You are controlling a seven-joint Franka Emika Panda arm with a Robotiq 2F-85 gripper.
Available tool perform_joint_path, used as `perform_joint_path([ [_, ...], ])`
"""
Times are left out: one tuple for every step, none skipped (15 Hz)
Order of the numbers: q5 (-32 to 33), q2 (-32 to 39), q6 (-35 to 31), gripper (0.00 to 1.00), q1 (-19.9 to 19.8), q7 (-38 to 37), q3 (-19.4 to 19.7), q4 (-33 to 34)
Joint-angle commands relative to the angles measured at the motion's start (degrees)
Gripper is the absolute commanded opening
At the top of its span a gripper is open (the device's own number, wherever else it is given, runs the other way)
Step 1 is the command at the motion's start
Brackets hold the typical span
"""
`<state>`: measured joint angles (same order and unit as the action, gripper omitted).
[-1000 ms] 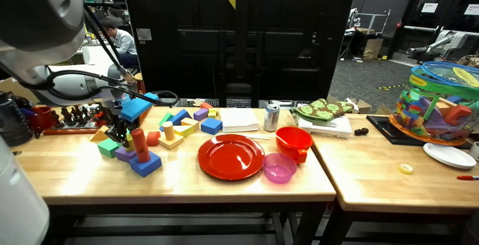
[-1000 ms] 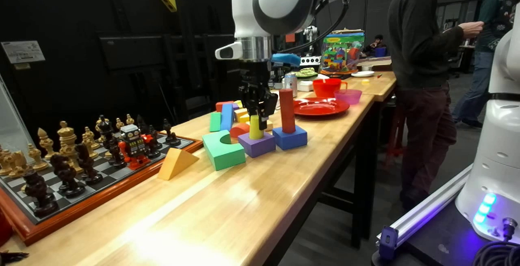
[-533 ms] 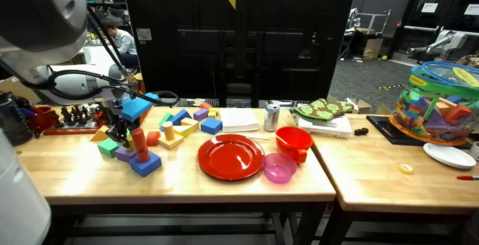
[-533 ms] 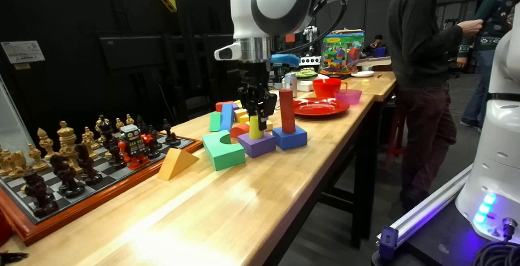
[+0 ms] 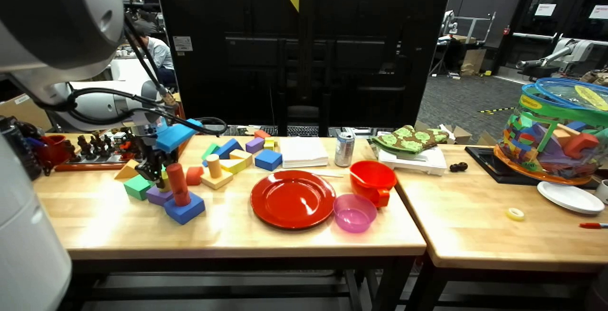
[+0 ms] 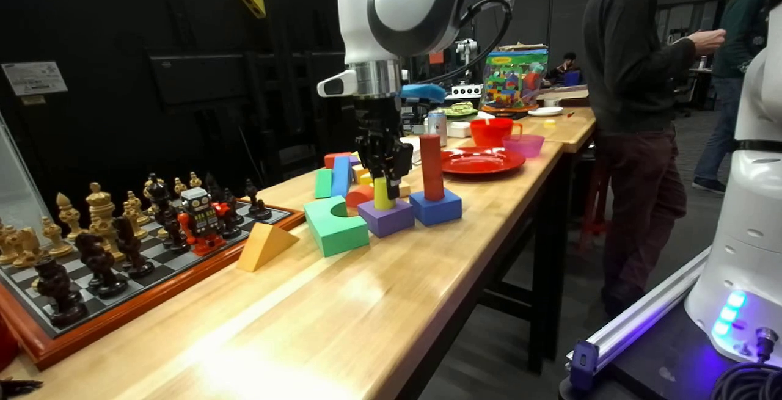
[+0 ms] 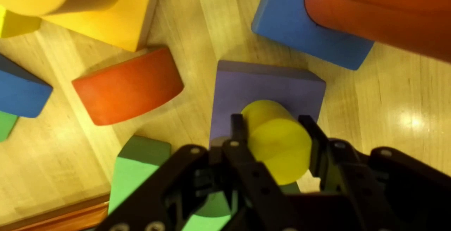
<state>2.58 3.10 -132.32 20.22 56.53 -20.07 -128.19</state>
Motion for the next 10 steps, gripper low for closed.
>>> perform_joint_path([
  [2.86, 4.92, 1.49, 0.16, 0.07, -0.68, -0.37, 1.15],
  [3.29, 5.35, 1.97, 0.16, 0.13, -0.7, -0.47, 1.65],
  [3.67, 5.72, 2.35, 0.16, 0.18, -0.71, -0.56, 2.03],
  [4.08, 6.07, 2.66, 0.16, 0.25, -0.76, -0.66, 2.32],
  [4.55, 6.53, 2.91, 0.16, 0.26, -0.78, -0.71, 2.73],
  [4.84, 6.81, 3.17, 0.16, 0.26, -0.76, -0.79, 3.01],
  [5.21, 6.93, 3.56, 0.16, 0.26, -0.9, -0.85, 3.35],
  [6.03, 6.86, 3.67, 0.16, 0.34, -1.83, -0.77, 3.44],
  [6.52, 6.73, 3.86, 0.66, 0.39, -1.85, -0.83, 3.48],
  [7.07, 6.69, 3.92, 0.67, 0.46, -2.14, -0.89, 3.49],
])
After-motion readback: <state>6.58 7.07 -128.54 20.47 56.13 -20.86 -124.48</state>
